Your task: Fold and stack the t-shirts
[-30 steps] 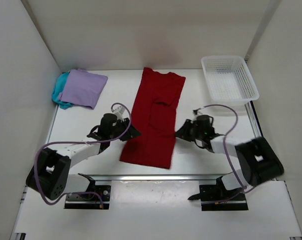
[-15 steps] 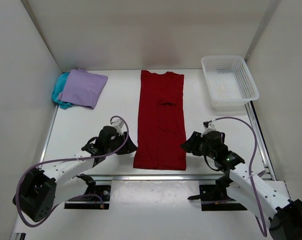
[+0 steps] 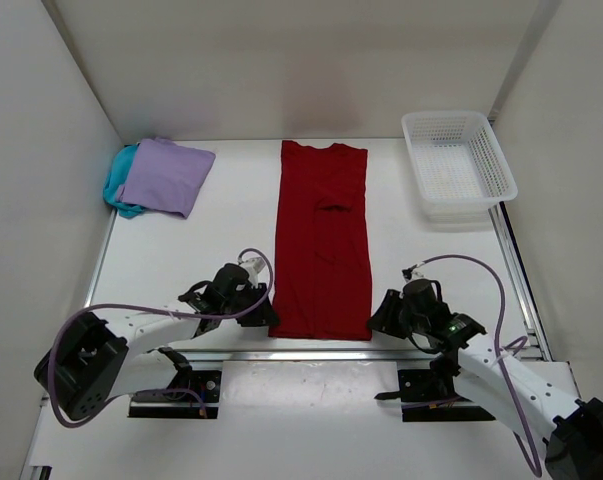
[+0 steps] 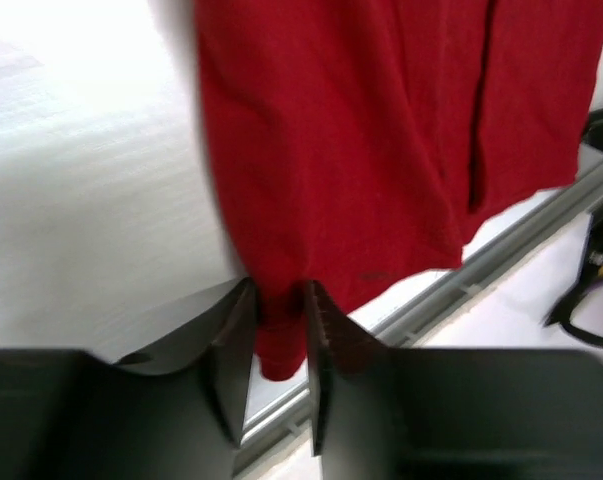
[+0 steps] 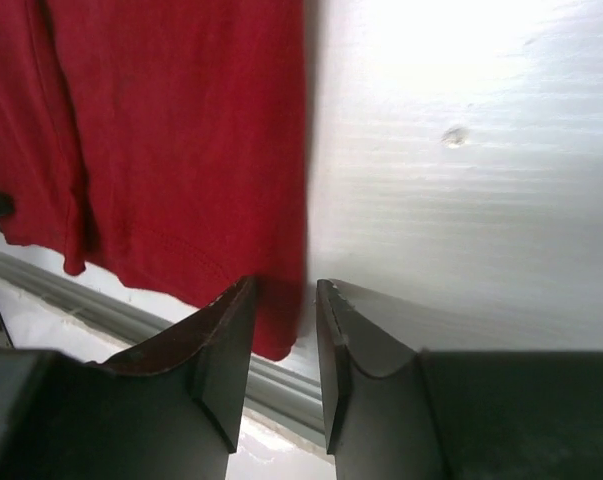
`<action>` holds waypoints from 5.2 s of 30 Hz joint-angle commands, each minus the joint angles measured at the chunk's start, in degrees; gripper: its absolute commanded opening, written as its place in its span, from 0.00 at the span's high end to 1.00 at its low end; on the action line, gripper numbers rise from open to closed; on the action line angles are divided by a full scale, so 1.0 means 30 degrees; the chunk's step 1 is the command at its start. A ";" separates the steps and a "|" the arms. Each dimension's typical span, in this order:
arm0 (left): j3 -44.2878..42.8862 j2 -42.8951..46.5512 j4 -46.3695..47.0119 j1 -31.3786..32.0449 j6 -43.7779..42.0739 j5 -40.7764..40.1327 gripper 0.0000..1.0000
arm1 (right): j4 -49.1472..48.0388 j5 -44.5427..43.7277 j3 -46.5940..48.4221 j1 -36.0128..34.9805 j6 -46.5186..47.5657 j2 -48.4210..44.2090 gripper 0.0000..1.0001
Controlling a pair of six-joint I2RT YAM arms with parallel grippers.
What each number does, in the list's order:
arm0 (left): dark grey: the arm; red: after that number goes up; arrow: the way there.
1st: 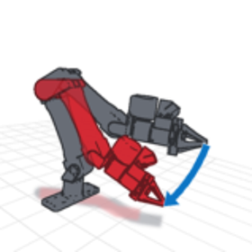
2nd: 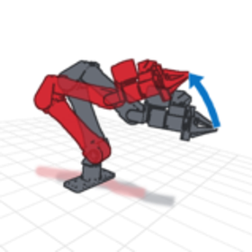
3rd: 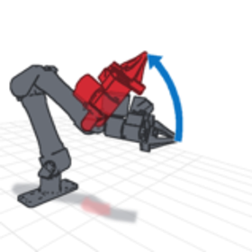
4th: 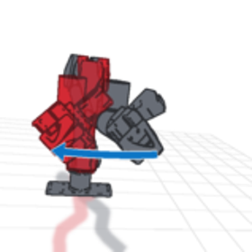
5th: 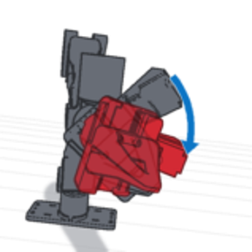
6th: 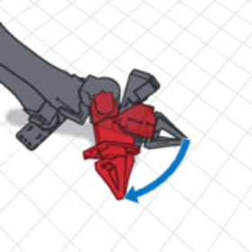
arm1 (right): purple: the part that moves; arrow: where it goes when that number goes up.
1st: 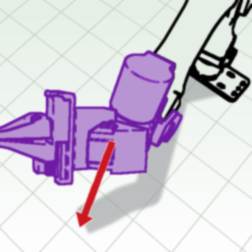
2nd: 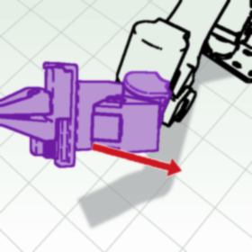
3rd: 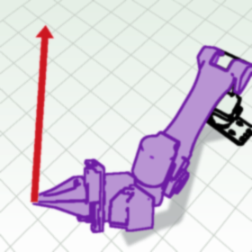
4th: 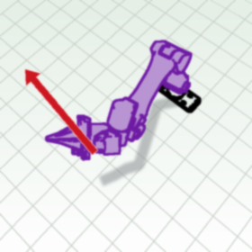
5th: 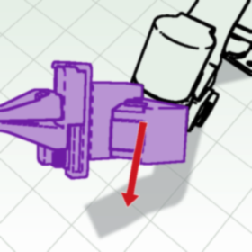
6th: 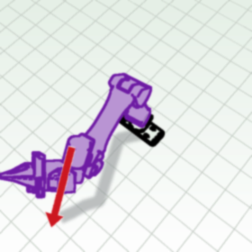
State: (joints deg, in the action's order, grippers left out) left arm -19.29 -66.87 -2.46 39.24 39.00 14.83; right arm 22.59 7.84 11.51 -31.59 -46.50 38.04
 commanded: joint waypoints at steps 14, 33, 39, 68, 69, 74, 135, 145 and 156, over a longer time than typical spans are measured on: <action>0.0072 0.0347 -0.1436 0.1390 0.0446 0.1267 0.84 | 0.0058 0.1343 0.0675 -0.1216 -0.0409 0.0066 1.00; -0.9360 -0.2193 -0.2844 -0.3205 -0.0375 0.0595 1.00 | -0.1079 0.3630 0.9842 0.6195 0.7296 0.7000 1.00; -1.2841 -0.6910 -0.1613 -0.5023 -0.0140 0.0418 1.00 | -0.3192 0.3513 1.3412 0.7542 0.7502 1.2504 1.00; -1.8157 -1.3250 0.2718 -0.7078 0.2289 0.0683 0.57 | -0.7008 0.4015 1.9602 0.8102 0.6973 2.0841 0.57; -1.7745 -1.2725 0.2869 -0.6844 0.2234 0.0421 0.59 | -0.6886 0.3284 1.9486 0.7868 0.7091 2.0139 0.57; -1.3511 -1.1286 0.5146 -0.4677 0.3225 -0.0081 0.65 | -0.7382 0.1224 1.7791 0.5615 0.8082 1.8493 0.97; -0.3303 -0.5312 0.3196 -0.2739 0.1473 -0.3448 1.00 | -1.1109 0.2692 0.3317 0.4675 0.3636 1.0415 1.00; -0.1069 0.5081 -0.4796 0.0483 0.1352 -0.5618 1.00 | -0.2466 -0.1438 0.1726 -0.1622 0.0213 0.0073 1.00; -0.8648 0.4018 -0.4401 -0.2384 -0.0198 -0.4129 1.00 | -0.2718 0.2336 0.9252 0.3902 0.5184 0.4858 1.00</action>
State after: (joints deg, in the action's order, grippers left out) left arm -37.23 -51.57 -18.87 33.74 41.17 1.87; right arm 18.81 10.59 33.54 -24.82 -36.88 47.33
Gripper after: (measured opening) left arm 0.022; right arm 0.023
